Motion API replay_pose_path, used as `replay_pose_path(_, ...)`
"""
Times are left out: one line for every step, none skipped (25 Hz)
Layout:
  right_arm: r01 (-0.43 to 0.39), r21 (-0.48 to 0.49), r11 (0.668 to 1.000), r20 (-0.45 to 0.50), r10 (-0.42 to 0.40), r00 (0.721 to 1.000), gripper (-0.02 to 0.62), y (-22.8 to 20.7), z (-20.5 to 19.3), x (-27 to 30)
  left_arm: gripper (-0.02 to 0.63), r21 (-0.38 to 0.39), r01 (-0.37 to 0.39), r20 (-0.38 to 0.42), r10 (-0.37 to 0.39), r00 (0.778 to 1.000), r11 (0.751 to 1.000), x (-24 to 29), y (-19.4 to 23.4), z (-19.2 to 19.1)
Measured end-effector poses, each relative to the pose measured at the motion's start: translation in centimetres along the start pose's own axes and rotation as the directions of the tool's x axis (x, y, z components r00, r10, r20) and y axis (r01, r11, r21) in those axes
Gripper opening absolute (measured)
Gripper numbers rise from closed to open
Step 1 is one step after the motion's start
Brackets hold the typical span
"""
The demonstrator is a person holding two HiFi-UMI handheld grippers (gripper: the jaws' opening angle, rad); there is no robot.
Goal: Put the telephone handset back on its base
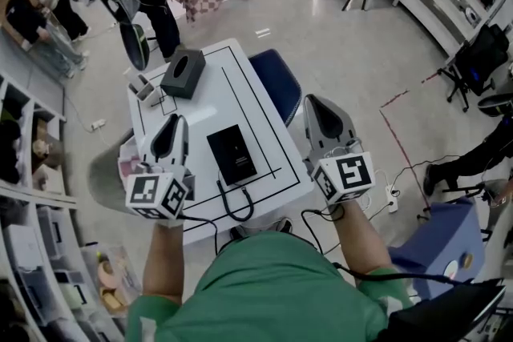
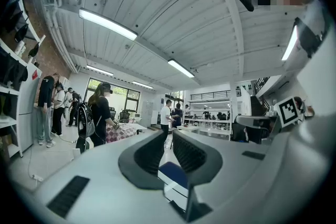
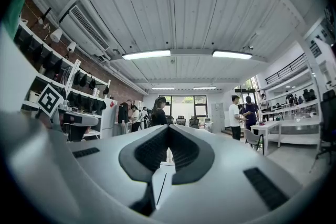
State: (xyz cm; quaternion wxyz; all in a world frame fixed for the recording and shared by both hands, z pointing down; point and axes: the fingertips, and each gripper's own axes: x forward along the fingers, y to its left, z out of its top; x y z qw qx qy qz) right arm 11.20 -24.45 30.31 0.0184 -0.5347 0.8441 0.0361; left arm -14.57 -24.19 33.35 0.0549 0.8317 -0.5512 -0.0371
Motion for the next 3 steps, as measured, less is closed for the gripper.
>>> replay_pose_path(0.002, 0.000, 1.000, -0.001, -0.002, 1.000, 0.022, 0.11, -0.04, -0.02, 0.066, -0.002, 0.001, -0.002, -0.001, 1.000, 1.000, -0.06, 0.10, -0.07)
replay_pose_path(0.004, 0.000, 1.000, -0.002, -0.004, 1.000, 0.022, 0.23, -0.08, -0.04, 0.065, -0.004, 0.002, -0.003, -0.002, 1.000, 1.000, -0.12, 0.20, -0.15)
replay_pose_path(0.005, 0.001, 1.000, -0.003, -0.005, 1.000, 0.023, 0.34, -0.12, -0.07, 0.065, -0.006, 0.004, -0.004, -0.004, 1.000, 1.000, -0.19, 0.31, -0.23)
